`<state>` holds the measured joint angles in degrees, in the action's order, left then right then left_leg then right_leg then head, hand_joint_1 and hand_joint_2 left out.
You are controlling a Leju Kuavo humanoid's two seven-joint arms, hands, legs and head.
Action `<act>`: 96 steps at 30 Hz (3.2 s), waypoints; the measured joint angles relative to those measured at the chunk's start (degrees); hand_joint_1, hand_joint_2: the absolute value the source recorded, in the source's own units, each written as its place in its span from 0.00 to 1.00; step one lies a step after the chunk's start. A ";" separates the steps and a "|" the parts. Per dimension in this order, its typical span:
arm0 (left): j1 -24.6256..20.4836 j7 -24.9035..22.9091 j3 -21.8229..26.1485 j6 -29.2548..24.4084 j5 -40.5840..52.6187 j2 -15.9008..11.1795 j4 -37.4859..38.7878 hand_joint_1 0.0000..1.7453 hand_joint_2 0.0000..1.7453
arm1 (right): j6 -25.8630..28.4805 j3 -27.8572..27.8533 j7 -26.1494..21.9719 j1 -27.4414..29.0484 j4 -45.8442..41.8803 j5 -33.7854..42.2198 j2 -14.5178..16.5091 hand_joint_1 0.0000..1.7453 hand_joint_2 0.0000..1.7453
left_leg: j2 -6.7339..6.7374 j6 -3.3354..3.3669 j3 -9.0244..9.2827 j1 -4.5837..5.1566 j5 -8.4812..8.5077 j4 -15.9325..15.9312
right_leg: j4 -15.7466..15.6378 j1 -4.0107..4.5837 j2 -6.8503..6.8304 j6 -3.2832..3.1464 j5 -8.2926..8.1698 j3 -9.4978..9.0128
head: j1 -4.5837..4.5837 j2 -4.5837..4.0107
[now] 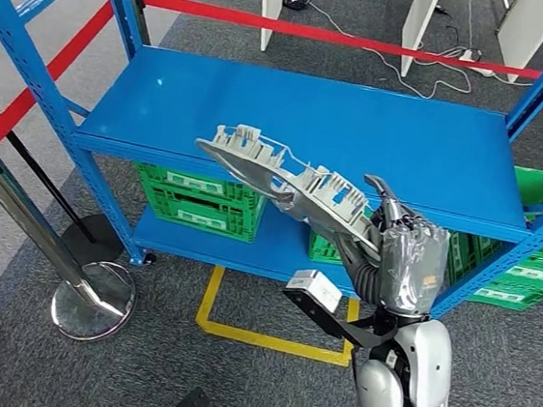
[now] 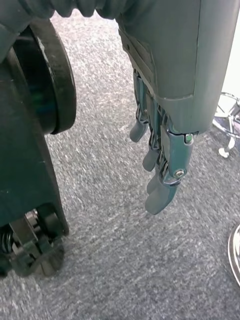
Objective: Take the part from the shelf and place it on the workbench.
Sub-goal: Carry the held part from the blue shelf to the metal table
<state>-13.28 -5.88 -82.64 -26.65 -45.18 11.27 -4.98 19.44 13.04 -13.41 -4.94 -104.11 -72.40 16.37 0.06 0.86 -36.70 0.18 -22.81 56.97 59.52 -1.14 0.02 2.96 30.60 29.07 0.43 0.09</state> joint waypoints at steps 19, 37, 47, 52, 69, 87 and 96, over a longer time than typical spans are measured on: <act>0.30 0.44 -1.75 0.08 -1.79 -1.19 0.36 0.00 1.00 | -1.82 -2.08 0.03 -0.69 1.32 0.46 0.19 1.00 1.00 | -0.13 0.13 9.03 0.29 -6.68 -1.54 | -2.12 0.89 -0.36 -1.64 -7.19 7.41 | -0.15 0.00; 1.10 2.09 -2.22 0.81 -6.20 -1.90 0.92 0.00 1.00 | -3.08 -2.07 1.33 -2.17 1.34 -0.82 0.93 1.00 1.00 | -0.05 -1.63 -2.15 0.07 -4.00 3.85 | -4.64 0.68 -0.44 -3.70 -1.80 -0.70 | 0.25 0.00; 0.91 2.44 -2.39 0.93 -7.51 -2.28 1.20 0.00 1.00 | -3.81 -1.96 1.47 -2.78 1.43 -1.02 1.80 1.00 1.00 | -0.21 -1.53 9.13 -0.48 -7.60 0.17 | -1.80 0.78 -0.47 -2.27 -7.17 7.66 | 0.07 0.00; 0.99 2.45 -2.44 1.12 -8.21 -2.27 1.20 0.00 1.00 | -3.93 -1.89 1.61 -3.06 1.45 -1.06 2.05 1.00 1.00 | 0.16 0.57 7.01 -0.49 -5.04 -0.85 | 1.66 0.43 -0.32 -0.74 -3.23 9.94 | 0.28 0.00; 1.13 2.46 -3.39 1.20 -9.39 -2.31 1.31 0.00 1.00 | -4.28 -1.76 2.16 -3.91 1.89 -1.34 2.27 1.00 1.00 | 0.04 -2.17 -4.30 -0.32 -7.16 9.68 | -4.03 0.65 -0.48 -3.84 -2.95 0.70 | 0.05 0.00; 0.72 2.67 -3.55 1.49 -10.06 -2.30 1.36 0.00 1.00 | -4.33 -1.81 2.18 -4.01 2.27 -1.37 2.45 1.00 1.00 | 0.33 0.67 2.13 -0.41 -1.19 -0.67 | 14.37 0.47 -0.20 -0.32 2.87 11.56 | 0.47 0.00; 0.96 5.68 -3.73 1.66 -12.19 -2.28 1.36 0.00 1.00 | -4.01 -2.15 2.18 -4.01 2.40 -1.28 2.45 1.00 1.00 | 0.24 -1.59 -1.07 -0.27 1.23 0.03 | -3.58 0.55 -0.13 -2.14 -0.40 -0.96 | 0.40 0.00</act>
<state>-12.31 -0.20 -86.37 -24.99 -57.37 8.98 -3.63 15.43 10.88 -11.23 -8.95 -101.71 -73.68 18.82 0.31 -0.73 -37.77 -0.09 -21.58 56.99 55.95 -0.59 -0.11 0.82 30.20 28.11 0.83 0.09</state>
